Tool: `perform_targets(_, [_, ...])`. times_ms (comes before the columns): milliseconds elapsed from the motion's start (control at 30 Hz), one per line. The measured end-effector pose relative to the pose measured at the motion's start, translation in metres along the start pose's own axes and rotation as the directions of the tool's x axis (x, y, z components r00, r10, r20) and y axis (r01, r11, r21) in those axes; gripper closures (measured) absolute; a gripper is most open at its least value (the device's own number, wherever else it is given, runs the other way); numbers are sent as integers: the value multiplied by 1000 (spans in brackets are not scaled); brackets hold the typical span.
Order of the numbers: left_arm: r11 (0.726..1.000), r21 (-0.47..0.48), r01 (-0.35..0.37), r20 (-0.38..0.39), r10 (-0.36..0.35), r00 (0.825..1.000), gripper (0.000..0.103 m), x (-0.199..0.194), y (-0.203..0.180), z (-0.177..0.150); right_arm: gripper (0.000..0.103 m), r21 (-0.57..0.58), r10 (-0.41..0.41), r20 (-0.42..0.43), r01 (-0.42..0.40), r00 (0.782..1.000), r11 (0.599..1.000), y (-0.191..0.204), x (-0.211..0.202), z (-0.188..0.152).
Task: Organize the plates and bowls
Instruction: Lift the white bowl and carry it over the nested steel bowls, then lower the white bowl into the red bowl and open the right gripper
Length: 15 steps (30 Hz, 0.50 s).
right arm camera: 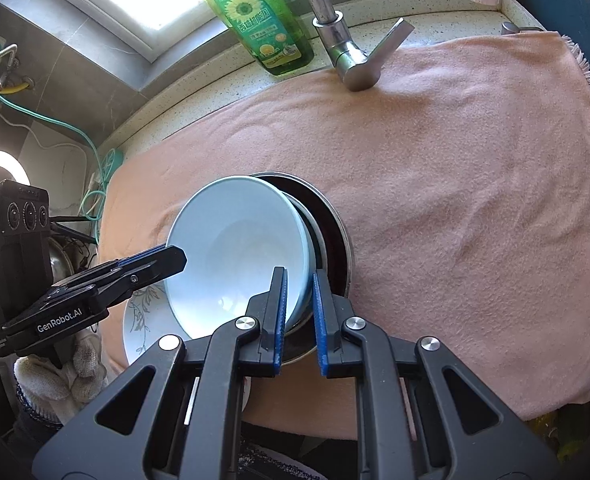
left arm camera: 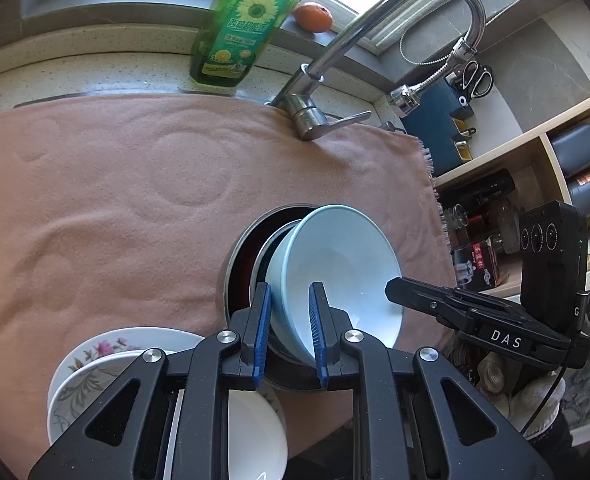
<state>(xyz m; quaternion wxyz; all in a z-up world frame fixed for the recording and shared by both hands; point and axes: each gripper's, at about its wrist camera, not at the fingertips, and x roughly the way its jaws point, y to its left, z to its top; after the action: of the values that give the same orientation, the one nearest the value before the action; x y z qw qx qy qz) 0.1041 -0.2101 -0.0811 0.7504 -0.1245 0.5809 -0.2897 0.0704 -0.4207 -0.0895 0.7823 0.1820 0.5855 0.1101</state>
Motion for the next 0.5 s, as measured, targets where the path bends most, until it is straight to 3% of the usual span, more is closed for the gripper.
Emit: perform_targets(500, [999, 25, -47, -4, 47, 999, 86, 10, -2, -2, 90, -15, -21, -6, 21, 1000, 1000, 0, 15, -3])
